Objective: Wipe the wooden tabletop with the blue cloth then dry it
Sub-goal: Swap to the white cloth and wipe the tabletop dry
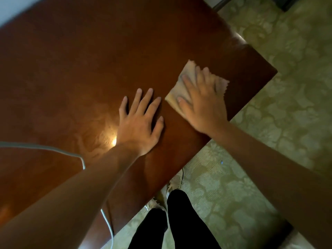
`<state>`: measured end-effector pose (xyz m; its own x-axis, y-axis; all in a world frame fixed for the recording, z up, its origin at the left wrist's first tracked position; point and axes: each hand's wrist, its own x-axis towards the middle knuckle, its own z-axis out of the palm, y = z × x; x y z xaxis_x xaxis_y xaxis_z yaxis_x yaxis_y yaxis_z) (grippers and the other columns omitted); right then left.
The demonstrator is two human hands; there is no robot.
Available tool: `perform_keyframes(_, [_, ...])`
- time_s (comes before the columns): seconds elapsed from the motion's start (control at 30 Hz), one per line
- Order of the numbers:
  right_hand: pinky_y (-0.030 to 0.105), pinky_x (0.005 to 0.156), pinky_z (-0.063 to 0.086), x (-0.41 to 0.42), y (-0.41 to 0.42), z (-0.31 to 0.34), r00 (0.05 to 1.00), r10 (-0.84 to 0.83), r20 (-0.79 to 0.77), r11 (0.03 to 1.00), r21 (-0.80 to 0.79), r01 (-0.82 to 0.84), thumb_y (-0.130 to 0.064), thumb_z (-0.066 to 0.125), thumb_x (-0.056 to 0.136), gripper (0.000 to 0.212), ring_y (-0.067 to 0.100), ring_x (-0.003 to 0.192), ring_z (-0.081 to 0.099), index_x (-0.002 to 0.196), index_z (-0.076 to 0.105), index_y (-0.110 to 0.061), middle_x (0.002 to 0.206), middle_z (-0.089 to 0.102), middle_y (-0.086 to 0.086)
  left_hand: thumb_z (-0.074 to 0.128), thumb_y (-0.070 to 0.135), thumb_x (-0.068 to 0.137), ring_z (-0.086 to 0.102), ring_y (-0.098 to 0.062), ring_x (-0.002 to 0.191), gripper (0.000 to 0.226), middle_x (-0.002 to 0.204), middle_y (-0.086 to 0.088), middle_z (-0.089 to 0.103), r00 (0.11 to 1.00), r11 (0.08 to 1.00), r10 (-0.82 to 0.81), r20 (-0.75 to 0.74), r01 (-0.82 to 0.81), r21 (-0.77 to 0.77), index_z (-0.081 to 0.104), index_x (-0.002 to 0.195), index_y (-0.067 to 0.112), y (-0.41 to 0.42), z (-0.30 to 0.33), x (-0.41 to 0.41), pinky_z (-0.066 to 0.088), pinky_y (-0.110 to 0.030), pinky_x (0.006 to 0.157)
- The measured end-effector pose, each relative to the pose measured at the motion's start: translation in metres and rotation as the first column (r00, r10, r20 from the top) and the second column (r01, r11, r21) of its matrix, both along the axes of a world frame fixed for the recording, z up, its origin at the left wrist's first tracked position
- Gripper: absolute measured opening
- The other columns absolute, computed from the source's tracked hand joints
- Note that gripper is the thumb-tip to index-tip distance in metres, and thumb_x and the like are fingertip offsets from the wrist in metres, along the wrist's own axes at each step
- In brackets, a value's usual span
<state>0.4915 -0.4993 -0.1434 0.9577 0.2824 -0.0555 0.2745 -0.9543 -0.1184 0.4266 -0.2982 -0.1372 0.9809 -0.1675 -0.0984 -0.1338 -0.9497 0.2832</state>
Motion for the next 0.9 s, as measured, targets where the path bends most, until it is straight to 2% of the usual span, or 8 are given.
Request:
perform_keyframes(0.1, [0.056, 0.125, 0.020, -0.064, 0.034, -0.007, 0.991, 0.129, 0.028, 0.990, 0.054, -0.131, -0.049, 0.036, 0.106, 0.061, 0.035, 0.155, 0.023, 0.157, 0.038, -0.016, 0.165, 0.030, 0.016, 0.026, 0.050, 0.102, 0.011, -0.026, 0.155, 0.059, 0.165, -0.004, 0.026, 0.998, 0.996, 0.050, 0.038, -0.047, -0.077, 0.041, 0.152, 0.024, 0.014, 0.009, -0.014, 0.000, -0.053, 0.121])
perform_keyframes(0.2, [0.058, 0.125, 0.019, -0.055, 0.031, -0.002, 0.982, 0.187, -0.025, 0.982, -0.029, -0.188, -0.046, 0.023, 0.107, 0.062, 0.035, 0.157, 0.016, 0.162, 0.024, -0.017, 0.169, 0.020, 0.015, 0.025, 0.047, 0.103, 0.009, -0.026, 0.155, 0.057, 0.165, -0.004, 0.024, 0.993, 0.993, 0.114, 0.031, -0.114, -0.019, 0.039, 0.153, 0.023, 0.048, 0.012, -0.043, -0.002, -0.052, 0.120])
perform_keyframes(0.27, [0.061, 0.125, 0.014, -0.026, 0.021, 0.001, 0.998, 0.061, -0.032, 0.991, -0.114, -0.064, -0.046, 0.018, 0.108, 0.063, 0.038, 0.158, 0.007, 0.164, 0.013, -0.018, 0.171, 0.009, 0.017, 0.023, 0.046, 0.104, 0.003, -0.024, 0.155, 0.058, 0.166, -0.003, 0.019, 0.979, 0.979, 0.202, -0.008, -0.202, 0.025, 0.034, 0.155, 0.023, 0.075, 0.011, -0.067, -0.004, -0.051, 0.121])
perform_keyframes(0.4, [0.060, 0.126, 0.008, -0.022, 0.044, 0.005, 0.988, -0.155, -0.024, 0.987, -0.049, 0.154, -0.043, 0.023, 0.108, 0.064, 0.039, 0.158, 0.004, 0.163, 0.015, -0.011, 0.171, 0.006, 0.019, 0.020, 0.048, 0.103, -0.003, -0.022, 0.155, 0.060, 0.168, -0.003, 0.012, 0.955, 0.955, 0.289, -0.069, -0.283, 0.092, 0.027, 0.158, 0.024, 0.105, 0.003, -0.105, -0.006, -0.052, 0.121])
perform_keyframes(0.57, [0.049, 0.129, 0.004, -0.143, 0.117, -0.002, 0.985, 0.169, -0.009, 0.984, 0.056, -0.169, -0.043, 0.028, 0.106, 0.064, 0.036, 0.157, 0.017, 0.160, 0.030, -0.009, 0.167, 0.024, 0.018, 0.020, 0.045, 0.103, 0.002, -0.025, 0.155, 0.059, 0.167, -0.005, 0.015, 0.952, 0.948, 0.303, -0.032, -0.298, 0.113, 0.028, 0.157, 0.023, 0.107, -0.005, -0.114, 0.003, -0.054, 0.121])
perform_keyframes(0.67, [0.049, 0.129, 0.006, -0.132, 0.108, 0.001, 0.954, 0.292, -0.064, 0.954, -0.055, -0.296, -0.043, 0.020, 0.107, 0.064, 0.033, 0.157, 0.016, 0.160, 0.027, -0.009, 0.168, 0.023, 0.016, 0.020, 0.045, 0.103, 0.002, -0.024, 0.155, 0.059, 0.167, -0.004, 0.015, 0.956, 0.951, 0.294, -0.024, -0.290, 0.105, 0.027, 0.157, 0.024, 0.108, -0.006, -0.115, 0.003, -0.054, 0.121])
perform_keyframes(0.8, [0.052, 0.128, 0.011, -0.061, 0.078, 0.006, 0.997, 0.010, -0.078, 1.000, -0.015, -0.011, -0.043, 0.018, 0.110, 0.062, 0.034, 0.158, 0.012, 0.163, 0.018, -0.012, 0.170, 0.018, 0.016, 0.019, 0.045, 0.104, 0.000, -0.024, 0.155, 0.058, 0.168, -0.004, 0.013, 0.955, 0.950, 0.294, -0.027, -0.289, 0.122, 0.024, 0.158, 0.025, 0.109, -0.007, -0.116, 0.002, -0.054, 0.121])
perform_keyframes(0.9, [0.054, 0.128, 0.012, -0.079, 0.096, 0.003, 0.996, -0.088, -0.031, 0.996, -0.008, 0.088, -0.044, 0.021, 0.110, 0.060, 0.035, 0.158, 0.012, 0.163, 0.019, -0.016, 0.169, 0.020, 0.015, 0.020, 0.045, 0.103, 0.000, -0.025, 0.155, 0.059, 0.168, -0.004, 0.013, 0.958, 0.954, 0.286, -0.032, -0.281, 0.106, 0.024, 0.158, 0.025, 0.110, -0.007, -0.115, 0.001, -0.054, 0.122])
